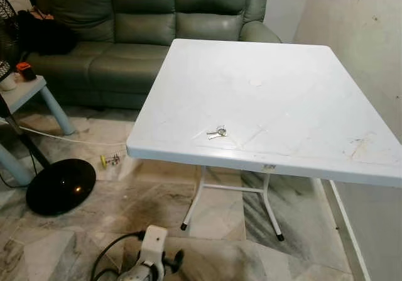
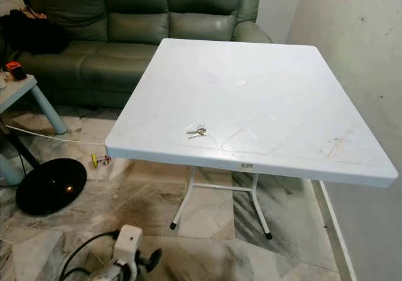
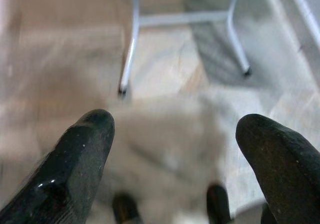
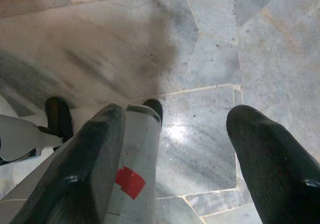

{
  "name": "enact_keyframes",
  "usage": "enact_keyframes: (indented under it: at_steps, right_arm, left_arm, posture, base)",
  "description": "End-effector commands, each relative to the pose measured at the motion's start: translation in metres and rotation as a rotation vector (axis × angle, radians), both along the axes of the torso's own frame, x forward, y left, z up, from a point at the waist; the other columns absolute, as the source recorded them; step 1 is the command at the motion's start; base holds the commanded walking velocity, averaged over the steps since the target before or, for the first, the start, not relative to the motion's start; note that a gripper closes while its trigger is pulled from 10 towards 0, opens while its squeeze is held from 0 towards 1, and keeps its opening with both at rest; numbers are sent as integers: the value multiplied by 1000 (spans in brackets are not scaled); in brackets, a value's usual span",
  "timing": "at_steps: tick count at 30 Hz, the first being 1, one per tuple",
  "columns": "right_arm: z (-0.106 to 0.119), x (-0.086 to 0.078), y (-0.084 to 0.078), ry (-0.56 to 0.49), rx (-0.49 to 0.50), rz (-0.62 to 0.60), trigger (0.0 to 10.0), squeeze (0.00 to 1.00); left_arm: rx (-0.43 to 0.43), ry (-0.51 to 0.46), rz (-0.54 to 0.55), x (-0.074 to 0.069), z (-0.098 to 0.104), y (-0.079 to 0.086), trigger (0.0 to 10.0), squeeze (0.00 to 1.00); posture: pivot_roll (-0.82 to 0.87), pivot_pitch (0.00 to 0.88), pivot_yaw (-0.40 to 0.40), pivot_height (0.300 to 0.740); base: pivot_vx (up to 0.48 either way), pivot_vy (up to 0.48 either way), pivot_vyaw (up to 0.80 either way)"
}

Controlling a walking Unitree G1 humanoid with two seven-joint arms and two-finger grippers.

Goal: Hang keys on a hook

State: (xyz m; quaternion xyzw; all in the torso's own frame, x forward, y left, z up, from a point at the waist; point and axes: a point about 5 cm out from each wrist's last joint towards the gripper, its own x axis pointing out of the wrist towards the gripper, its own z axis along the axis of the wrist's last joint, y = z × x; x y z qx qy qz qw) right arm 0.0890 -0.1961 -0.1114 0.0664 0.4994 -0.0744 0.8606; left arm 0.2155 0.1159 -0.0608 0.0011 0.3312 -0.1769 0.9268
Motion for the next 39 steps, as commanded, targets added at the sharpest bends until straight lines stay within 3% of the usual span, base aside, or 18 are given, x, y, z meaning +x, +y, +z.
enact_keyframes:
  at_steps: [1, 2, 6, 7, 8, 14, 19, 27, 28, 30, 33, 39]
  right_arm:
    - [-3, -11, 6, 30, 16, 3, 10000, 0]
    - [-2, -9, 6, 10, 15, -3, 10000, 0]
    - [-1, -6, 6, -24, 12, -12, 10000, 0]
    - [14, 28, -16, -167, -4, -18, 10000, 0]
    - [24, 48, -27, -255, -18, -9, 10000, 0]
    - [41, 74, -34, -413, -30, -38, 10000, 0]
    - [53, 91, -37, -526, -12, -99, 10000, 0]
    - [70, 110, -35, -677, -4, -144, 10000, 0]
    - [79, 121, -32, -750, 5, -154, 10000, 0]
    - [81, 123, -32, -762, 7, -154, 10000, 0]
    - [100, 142, -27, -878, 20, -142, 10000, 0]
    - [130, 162, -35, -1014, -5, -138, 10000, 0]
  left_arm:
    - [-24, -105, -43, 18, 15, -7, 10000, 0]
    - [-55, -174, -64, 31, 27, -15, 10000, 0]
    - [-78, -251, -91, 47, 43, -25, 10000, 0]
    - [-81, -262, -88, 52, 47, -29, 10000, 0]
    - [-105, -288, -80, 57, 53, -32, 10000, 0]
    - [-204, -401, -1, 81, 80, -36, 10000, 0]
    - [-216, -490, 28, 95, 99, -34, 10000, 0]
    - [-272, -589, 48, 104, 117, -33, 10000, 0]
    - [-299, -599, 8, 107, 124, -43, 10000, 0]
    - [-305, -600, -2, 107, 126, -46, 10000, 0]
    - [-342, -675, -7, 116, 146, -55, 10000, 0]
    - [-356, -764, 13, 123, 165, -57, 10000, 0]
  posture:
    - [63, 0, -8, 740]
    - [59, 0, -5, 740]
    - [58, 6, -4, 740]
    - [57, 1, -1, 740]
    - [57, 1, -1, 740]
    - [59, 6, 2, 740]
    - [57, 8, 8, 740]
    - [56, 11, 9, 740]
    - [58, 14, 7, 740]
    - [58, 14, 7, 740]
    - [55, 13, 4, 740]
    - [52, 16, 6, 740]
  base:
    - [0, 0, 0]
    - [0, 0, 0]
    - [0, 0, 0]
    - [0, 0, 0]
    - [0, 0, 0]
    - [0, 0, 0]
    - [0, 0, 0]
    - [0, 0, 0]
    - [0, 0, 0]
    - [0, 0, 0]
    - [0, 0, 0]
    - [0, 0, 0]
